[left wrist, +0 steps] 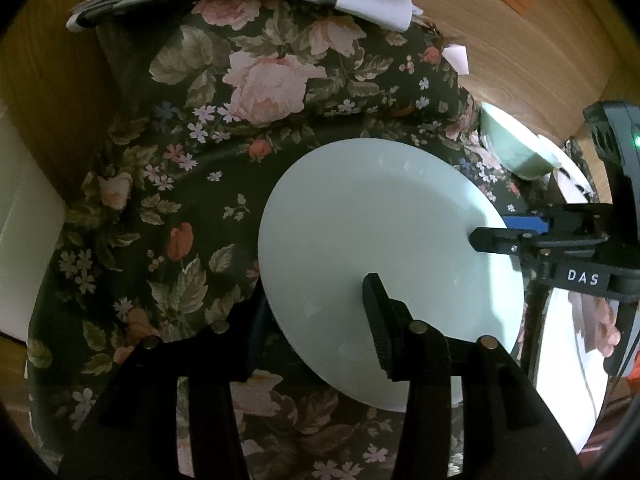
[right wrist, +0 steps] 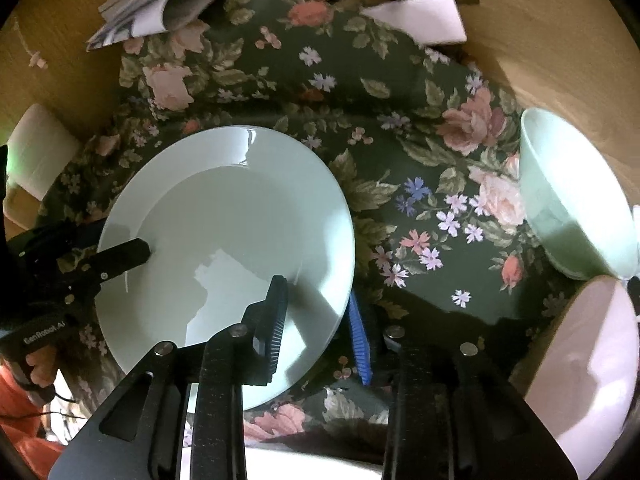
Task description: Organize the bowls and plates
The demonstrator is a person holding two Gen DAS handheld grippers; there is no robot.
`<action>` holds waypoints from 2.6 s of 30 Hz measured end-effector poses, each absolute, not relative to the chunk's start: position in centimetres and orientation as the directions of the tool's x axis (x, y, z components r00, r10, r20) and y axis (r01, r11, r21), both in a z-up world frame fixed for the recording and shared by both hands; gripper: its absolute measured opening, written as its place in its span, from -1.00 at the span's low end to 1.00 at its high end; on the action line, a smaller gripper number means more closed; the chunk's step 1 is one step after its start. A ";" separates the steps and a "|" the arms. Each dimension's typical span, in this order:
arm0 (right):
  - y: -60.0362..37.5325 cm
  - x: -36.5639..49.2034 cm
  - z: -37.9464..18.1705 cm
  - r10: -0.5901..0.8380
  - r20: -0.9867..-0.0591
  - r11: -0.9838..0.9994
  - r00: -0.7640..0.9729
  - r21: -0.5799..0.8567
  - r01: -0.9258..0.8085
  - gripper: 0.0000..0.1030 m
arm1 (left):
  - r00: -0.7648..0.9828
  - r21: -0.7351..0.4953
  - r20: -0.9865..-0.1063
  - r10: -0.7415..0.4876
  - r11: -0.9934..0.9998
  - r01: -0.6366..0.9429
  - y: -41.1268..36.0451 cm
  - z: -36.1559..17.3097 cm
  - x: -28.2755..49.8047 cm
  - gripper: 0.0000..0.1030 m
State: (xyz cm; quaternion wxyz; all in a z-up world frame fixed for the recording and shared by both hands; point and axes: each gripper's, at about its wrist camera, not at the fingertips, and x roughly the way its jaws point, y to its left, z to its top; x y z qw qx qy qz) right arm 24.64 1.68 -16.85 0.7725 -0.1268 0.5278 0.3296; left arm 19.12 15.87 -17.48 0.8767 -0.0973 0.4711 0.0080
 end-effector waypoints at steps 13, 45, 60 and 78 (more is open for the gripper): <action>-1.9 21.9 -12.3 0.468 -0.832 0.740 0.299 0.183 -0.647 -0.49 | 0.656 -0.165 -0.753 -0.051 0.980 -0.113 15.4 -13.4 16.6 -0.13; -10.3 16.9 -7.3 0.515 -0.742 0.779 0.428 0.197 -0.596 -0.49 | 0.735 -0.154 -0.672 -0.085 0.988 -0.026 8.4 -9.2 10.4 -0.18; -14.9 13.5 -7.9 0.515 -0.731 0.795 0.447 0.212 -0.569 -0.49 | 0.729 -0.168 -0.674 -0.119 0.986 0.006 4.4 -9.7 7.4 -0.18; -18.5 11.5 -9.7 0.510 -0.729 0.820 0.457 0.251 -0.515 -0.49 | 0.704 -0.168 -0.695 -0.147 0.985 0.039 1.0 -11.0 5.4 -0.18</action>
